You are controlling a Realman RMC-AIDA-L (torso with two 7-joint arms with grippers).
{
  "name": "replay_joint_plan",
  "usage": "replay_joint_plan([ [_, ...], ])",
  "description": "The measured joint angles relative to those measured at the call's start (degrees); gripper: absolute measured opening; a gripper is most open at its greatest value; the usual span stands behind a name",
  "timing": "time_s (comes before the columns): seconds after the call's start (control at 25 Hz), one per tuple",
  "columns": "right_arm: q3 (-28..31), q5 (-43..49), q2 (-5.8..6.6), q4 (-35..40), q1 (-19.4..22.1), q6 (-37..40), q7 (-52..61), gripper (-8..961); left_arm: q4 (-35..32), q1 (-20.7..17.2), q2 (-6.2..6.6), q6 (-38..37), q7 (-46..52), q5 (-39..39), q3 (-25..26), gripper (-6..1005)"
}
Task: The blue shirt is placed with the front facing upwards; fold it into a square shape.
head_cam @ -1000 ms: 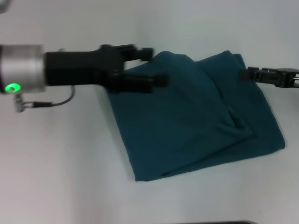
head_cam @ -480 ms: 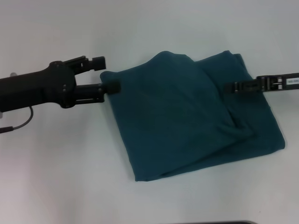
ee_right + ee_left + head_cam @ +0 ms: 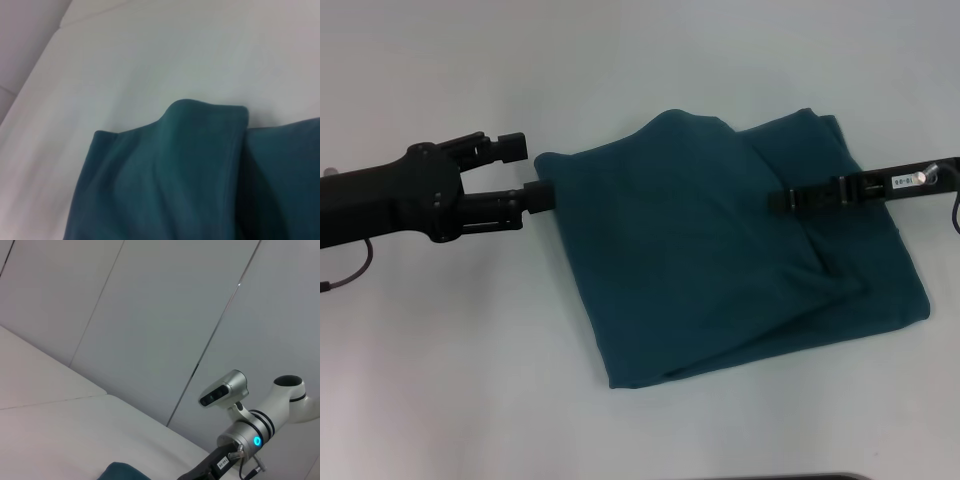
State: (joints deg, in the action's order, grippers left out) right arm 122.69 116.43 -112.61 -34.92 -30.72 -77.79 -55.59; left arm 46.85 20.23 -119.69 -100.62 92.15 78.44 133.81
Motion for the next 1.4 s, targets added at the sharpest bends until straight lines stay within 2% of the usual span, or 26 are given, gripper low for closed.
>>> replay_joint_plan([
  [0.6, -0.5, 0.8, -2.21, 0.7, -1.2, 2.4, -0.6, 653, -0.3, 0.4, 0.0, -0.4, -0.1, 0.0, -0.1, 937],
  [0.96, -0.6, 1.9, -2.79, 1.2, -1.9, 3.7, -0.6, 635, 0.0, 0.5, 0.11, -0.8, 0.0, 0.0, 0.0, 937],
  [1.4, 0.0, 1.4, -3.58, 1.2, -3.2, 0.3, -4.1, 421, 0.1, 0.6, 0.25, -1.0, 0.3, 0.0, 0.0, 936],
])
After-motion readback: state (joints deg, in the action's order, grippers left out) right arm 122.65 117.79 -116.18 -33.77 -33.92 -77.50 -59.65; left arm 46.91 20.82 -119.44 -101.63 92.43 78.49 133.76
